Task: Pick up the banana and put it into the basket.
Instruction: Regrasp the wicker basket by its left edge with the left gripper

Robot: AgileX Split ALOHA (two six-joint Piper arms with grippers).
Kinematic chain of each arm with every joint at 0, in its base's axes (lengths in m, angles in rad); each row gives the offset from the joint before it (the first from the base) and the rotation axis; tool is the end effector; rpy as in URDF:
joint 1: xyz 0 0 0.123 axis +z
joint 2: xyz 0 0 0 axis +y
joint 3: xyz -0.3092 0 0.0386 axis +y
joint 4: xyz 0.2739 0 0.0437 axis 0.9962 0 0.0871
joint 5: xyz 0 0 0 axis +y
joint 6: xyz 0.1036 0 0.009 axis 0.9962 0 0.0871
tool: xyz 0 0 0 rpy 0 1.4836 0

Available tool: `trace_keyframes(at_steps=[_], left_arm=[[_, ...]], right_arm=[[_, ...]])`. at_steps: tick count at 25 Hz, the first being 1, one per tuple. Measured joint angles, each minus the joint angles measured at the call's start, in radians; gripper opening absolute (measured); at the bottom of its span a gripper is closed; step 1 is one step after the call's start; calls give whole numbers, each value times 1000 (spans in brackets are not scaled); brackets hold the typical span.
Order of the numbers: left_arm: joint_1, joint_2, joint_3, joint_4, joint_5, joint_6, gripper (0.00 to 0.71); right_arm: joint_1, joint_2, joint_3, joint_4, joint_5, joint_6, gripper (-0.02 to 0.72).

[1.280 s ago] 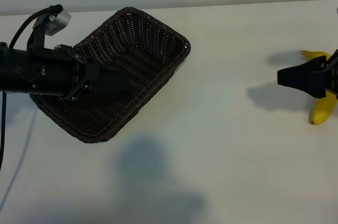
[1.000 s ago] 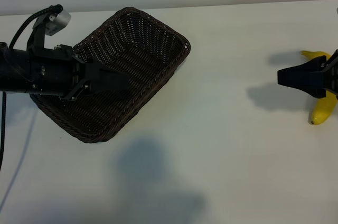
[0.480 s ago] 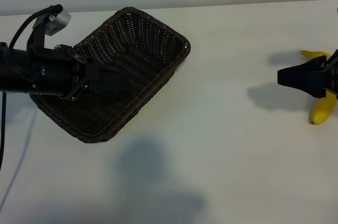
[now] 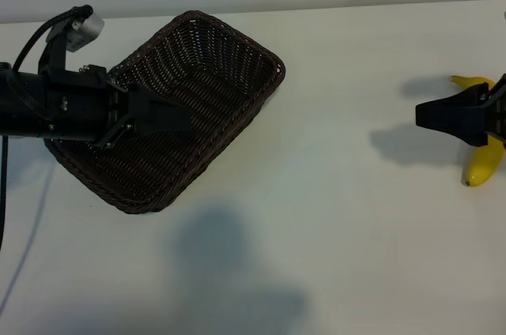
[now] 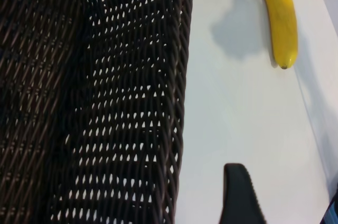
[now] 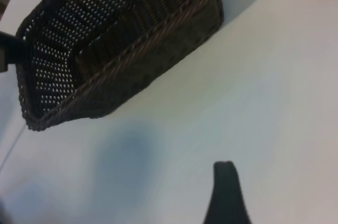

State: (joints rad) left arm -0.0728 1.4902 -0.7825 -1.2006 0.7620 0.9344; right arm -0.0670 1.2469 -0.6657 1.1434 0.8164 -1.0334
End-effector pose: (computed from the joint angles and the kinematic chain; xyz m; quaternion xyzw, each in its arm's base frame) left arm 0.2905 -0.0883 0.2246 0.0722 0.8982 -0.3553 0.2487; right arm 0.2430 0.0528 0.2531 -0.1074 0.8853 0.3172 0.3226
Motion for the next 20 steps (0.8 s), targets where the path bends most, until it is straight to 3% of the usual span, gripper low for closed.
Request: trace_keyframes(at_steps=[5, 9, 12, 17, 20], left_arm=[[0, -26, 0, 15, 1, -224, 468], [1, -122, 0, 121, -56, -551, 468], [1, -189, -1, 254, -75, -829, 468], [21, -234, -1, 641, -78, -1255, 468], [51, -234, -1, 786, -47, -1401, 468]], right_arm=[[0, 0, 0, 0, 0, 0, 521], [0, 0, 0, 0, 0, 0, 521], [0, 0, 0, 0, 0, 4, 521], [0, 0, 0, 0, 0, 7, 521], [0, 0, 0, 0, 0, 9, 521]])
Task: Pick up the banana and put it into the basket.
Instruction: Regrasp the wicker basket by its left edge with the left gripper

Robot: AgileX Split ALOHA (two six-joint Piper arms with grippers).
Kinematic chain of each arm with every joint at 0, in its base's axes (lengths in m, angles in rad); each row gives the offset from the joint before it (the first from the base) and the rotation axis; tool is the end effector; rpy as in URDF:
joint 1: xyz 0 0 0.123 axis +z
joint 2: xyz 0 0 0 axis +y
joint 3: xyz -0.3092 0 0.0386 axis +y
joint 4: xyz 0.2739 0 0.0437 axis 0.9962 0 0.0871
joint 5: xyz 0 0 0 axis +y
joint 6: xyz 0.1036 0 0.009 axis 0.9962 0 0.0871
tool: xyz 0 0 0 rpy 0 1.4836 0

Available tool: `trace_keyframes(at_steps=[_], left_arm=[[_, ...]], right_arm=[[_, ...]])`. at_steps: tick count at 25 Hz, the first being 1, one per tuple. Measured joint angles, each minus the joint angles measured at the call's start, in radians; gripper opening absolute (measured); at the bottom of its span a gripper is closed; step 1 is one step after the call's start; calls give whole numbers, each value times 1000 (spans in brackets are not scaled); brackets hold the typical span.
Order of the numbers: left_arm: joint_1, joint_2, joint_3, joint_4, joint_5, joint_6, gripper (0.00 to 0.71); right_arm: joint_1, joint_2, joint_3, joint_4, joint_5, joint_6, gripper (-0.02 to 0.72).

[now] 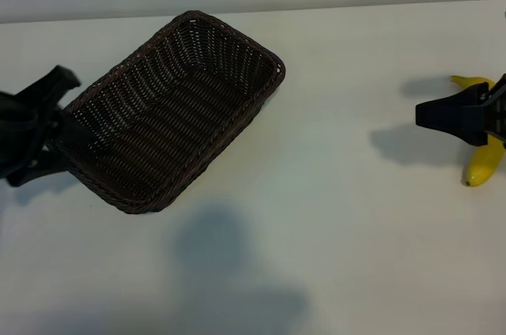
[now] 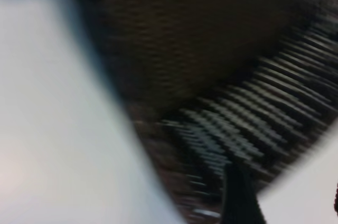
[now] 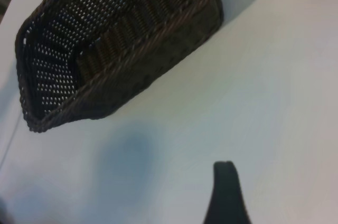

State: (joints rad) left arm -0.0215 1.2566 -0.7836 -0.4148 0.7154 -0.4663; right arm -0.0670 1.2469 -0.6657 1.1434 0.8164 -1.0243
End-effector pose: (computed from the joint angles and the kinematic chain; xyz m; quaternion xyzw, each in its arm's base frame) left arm 0.2534 -0.0330 0.2557 -0.3267 0.9019 -0.2175 0.1805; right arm 0.2430 0.0528 0.2531 -0.1034 0.8858 0.3186 0.3212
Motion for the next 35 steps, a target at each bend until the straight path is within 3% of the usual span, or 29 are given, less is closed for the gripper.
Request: trace_keyframes(at_steps=[9, 35], left_arm=[[2, 58, 0, 102, 109, -92, 468], [2, 393, 0, 6, -168, -53, 468]], right_arm=[[0, 0, 0, 0, -1, 11, 521], [0, 0, 0, 4, -1, 15, 521]])
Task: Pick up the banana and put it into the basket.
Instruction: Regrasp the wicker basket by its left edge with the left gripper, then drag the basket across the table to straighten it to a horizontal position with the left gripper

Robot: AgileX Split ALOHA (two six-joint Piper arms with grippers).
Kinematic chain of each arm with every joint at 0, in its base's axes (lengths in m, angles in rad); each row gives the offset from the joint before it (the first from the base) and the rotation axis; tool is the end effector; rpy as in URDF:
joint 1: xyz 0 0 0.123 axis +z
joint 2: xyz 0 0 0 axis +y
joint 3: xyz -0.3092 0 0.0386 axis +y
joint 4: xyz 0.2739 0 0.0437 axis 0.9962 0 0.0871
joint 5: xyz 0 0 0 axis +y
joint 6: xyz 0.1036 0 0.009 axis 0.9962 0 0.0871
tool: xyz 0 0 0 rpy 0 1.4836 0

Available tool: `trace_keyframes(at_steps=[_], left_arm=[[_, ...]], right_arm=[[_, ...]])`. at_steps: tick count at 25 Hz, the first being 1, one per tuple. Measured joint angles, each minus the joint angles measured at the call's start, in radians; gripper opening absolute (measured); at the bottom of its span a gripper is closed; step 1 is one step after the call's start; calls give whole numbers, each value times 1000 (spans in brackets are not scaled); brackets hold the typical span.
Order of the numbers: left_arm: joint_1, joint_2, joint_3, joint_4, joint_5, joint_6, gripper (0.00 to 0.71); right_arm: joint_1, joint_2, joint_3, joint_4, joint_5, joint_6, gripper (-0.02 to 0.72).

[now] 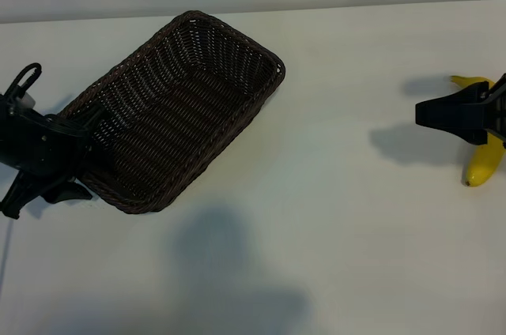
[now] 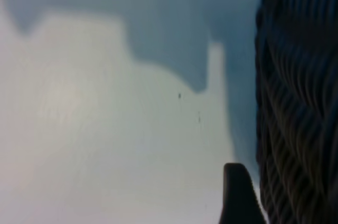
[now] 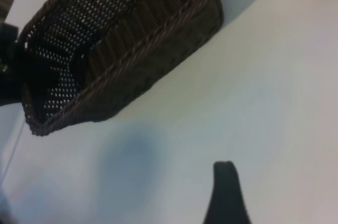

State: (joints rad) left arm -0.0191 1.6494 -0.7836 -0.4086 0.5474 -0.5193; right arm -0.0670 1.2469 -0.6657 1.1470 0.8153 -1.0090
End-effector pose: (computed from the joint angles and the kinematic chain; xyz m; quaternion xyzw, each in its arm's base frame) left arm 0.3014 -0.0273 0.1502 -0.3946 0.9023 -0.1532 0.0817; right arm 0.2432 0.0529 0.2533 -0.0951 0.8862 0.3218 0.3196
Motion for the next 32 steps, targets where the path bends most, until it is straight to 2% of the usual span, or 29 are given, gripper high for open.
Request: trace_keyframes(at_steps=[3, 5, 8, 10, 11, 19, 25, 32], left_arm=[[0, 17, 0, -10, -28, 1, 459], [0, 19, 0, -12, -40, 1, 419], [0, 21, 0, -12, -41, 1, 291], [0, 21, 0, -14, -41, 1, 177], [0, 21, 0, -17, -45, 0, 153], [0, 21, 0, -24, -47, 1, 155], [0, 21, 0, -78, -42, 58, 155], [0, 24, -58, -112, 32, 184, 155]], right_arm=[[0, 0, 0, 0, 0, 0, 521], [0, 0, 0, 0, 0, 0, 521], [0, 0, 0, 0, 0, 0, 521], [0, 0, 0, 0, 0, 0, 521], [0, 0, 0, 0, 0, 0, 521], [0, 0, 0, 1, 0, 0, 521], [0, 0, 0, 1, 0, 0, 521], [0, 0, 0, 1, 0, 0, 521]])
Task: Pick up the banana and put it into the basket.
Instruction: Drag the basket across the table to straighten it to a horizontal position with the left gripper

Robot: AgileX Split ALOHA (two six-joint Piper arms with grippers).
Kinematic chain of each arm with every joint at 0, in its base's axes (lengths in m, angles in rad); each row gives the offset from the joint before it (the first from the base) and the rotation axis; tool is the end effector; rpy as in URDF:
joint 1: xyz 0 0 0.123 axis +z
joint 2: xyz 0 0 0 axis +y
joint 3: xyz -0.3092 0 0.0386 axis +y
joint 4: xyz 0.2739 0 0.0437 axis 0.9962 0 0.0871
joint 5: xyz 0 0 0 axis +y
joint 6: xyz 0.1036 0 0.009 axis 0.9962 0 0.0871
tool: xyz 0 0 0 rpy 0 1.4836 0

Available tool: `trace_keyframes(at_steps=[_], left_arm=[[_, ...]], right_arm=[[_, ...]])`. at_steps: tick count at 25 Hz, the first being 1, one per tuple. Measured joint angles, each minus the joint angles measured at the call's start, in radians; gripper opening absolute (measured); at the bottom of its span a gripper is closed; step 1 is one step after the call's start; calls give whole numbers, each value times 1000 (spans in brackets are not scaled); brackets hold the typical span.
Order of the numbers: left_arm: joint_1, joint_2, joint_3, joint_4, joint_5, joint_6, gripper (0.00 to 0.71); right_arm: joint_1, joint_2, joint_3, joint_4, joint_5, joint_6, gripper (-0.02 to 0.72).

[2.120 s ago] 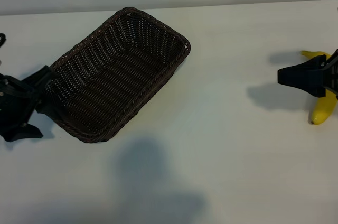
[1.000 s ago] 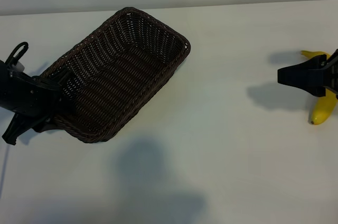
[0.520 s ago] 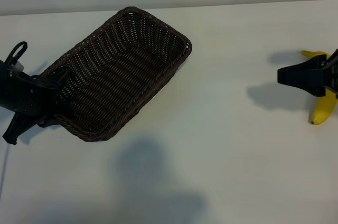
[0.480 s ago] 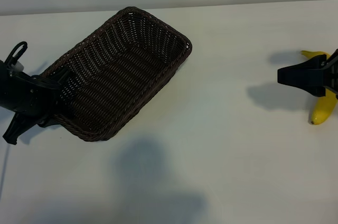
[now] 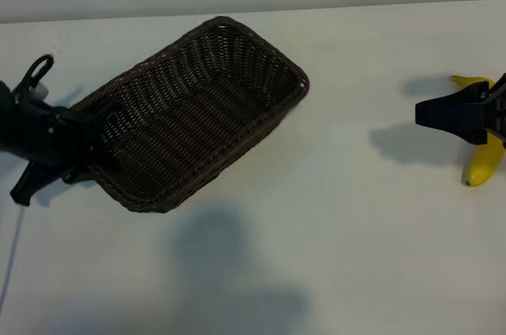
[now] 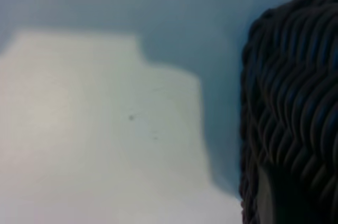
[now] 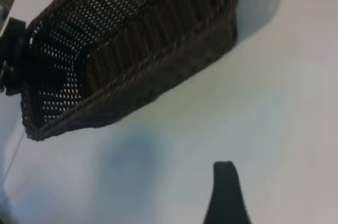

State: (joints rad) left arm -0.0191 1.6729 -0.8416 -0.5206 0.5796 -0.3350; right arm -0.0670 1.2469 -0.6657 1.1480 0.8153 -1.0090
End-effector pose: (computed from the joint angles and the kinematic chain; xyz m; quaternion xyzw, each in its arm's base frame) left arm 0.3167 -0.0344 0.1585 -0.3447 0.9161 -0.1848 0.0879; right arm 0.2432 0.0529 0.2534 -0.0948 0.8860 0.3221 0.3197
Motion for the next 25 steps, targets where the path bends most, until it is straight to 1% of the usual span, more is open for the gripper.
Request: trace_keyframes(at_steps=[4, 11, 14, 18, 20, 22, 25], left_arm=[[0, 6, -85, -2, 64, 70, 154], [0, 7, -247, 0, 224, 230, 154], [0, 25, -316, 15, 308, 290, 154], [-3, 94, -419, 23, 438, 365, 154], [-14, 136, -474, 31, 491, 401, 154], [-36, 168, -521, 38, 521, 423, 154], [-89, 210, -584, 51, 536, 435, 154]], right_arm=[[0, 0, 0, 0, 0, 0, 521], [0, 0, 0, 0, 0, 0, 522], [0, 0, 0, 0, 0, 0, 522], [0, 0, 0, 0, 0, 0, 522], [0, 0, 0, 1, 0, 1, 522], [0, 0, 0, 1, 0, 1, 522], [0, 0, 0, 1, 0, 1, 522]])
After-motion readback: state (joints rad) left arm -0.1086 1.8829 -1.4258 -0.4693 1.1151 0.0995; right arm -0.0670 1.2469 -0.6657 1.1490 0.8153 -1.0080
